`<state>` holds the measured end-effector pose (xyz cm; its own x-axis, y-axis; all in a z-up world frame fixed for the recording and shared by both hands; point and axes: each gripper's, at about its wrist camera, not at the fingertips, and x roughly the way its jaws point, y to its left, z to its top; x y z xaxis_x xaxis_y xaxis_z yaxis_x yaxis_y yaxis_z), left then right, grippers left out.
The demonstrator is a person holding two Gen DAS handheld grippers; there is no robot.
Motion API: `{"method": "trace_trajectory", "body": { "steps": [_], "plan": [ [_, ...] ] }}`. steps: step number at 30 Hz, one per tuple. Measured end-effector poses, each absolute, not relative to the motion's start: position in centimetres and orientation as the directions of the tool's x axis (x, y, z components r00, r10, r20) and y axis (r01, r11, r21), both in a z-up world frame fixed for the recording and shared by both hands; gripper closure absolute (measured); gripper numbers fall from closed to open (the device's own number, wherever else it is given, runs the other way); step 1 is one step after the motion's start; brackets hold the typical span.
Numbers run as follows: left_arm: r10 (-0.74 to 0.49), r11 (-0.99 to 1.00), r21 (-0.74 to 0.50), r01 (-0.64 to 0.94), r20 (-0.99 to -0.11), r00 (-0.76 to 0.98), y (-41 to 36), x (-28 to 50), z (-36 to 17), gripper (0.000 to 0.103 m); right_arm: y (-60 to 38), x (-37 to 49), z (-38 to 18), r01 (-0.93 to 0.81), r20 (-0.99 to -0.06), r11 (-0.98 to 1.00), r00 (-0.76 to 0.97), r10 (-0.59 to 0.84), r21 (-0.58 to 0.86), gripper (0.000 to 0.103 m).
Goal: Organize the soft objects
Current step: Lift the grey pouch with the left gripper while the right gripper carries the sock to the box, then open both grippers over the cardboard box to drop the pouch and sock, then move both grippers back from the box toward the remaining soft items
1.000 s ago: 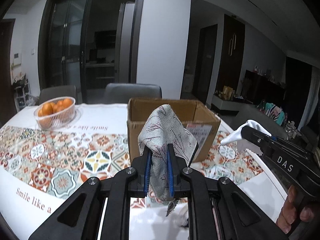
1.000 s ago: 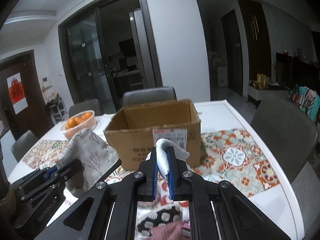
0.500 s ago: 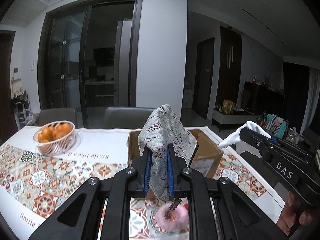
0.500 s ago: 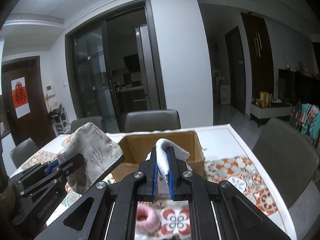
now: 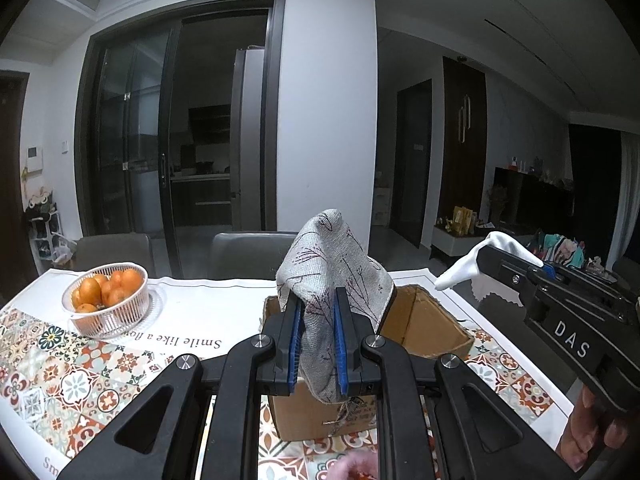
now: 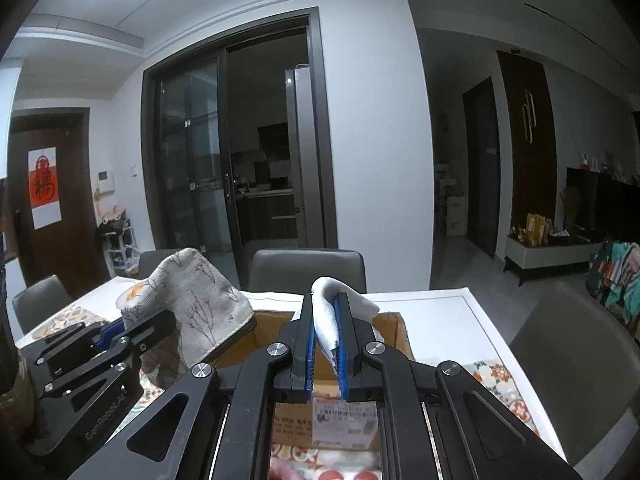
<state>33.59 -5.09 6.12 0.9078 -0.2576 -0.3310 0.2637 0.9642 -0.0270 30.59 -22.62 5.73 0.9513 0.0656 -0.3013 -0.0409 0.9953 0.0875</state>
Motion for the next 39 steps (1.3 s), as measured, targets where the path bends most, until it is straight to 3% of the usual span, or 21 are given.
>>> {"method": "trace_trajectory", "body": {
  "steps": [28,30,34,36,39],
  "plan": [
    [-0.221,0.955,0.061,0.291,-0.509,0.832,-10.7,41.9,-0.5,0.086,-25.9,41.1,-2.1,-0.044,-0.545,0.985,0.829,0.128,0.164,0.092],
    [-0.216,0.955,0.064,0.289,-0.514,0.830,-10.8,42.0,-0.5,0.077,-26.1,41.5,-2.4,-0.043,-0.562,0.983,0.816,0.138,0.179,0.091],
    [-0.216,0.954,0.076,0.292,-0.503,0.837,-10.9,41.7,-0.2,0.068,-26.2,41.2,-2.3,-0.021,-0.552,0.984,0.825,0.118,0.179,0.057],
    [-0.210,0.954,0.085,0.288,-0.496,0.843,-10.8,41.4,0.0,0.060,-26.2,40.8,-2.0,-0.011,-0.542,0.986,0.835,0.100,0.164,0.057],
    [-0.209,0.955,0.084,0.284,-0.489,0.847,-10.6,40.8,0.5,0.060,-26.4,40.3,-1.5,0.000,-0.535,0.988,0.841,0.084,0.156,0.057]
  ]
}}
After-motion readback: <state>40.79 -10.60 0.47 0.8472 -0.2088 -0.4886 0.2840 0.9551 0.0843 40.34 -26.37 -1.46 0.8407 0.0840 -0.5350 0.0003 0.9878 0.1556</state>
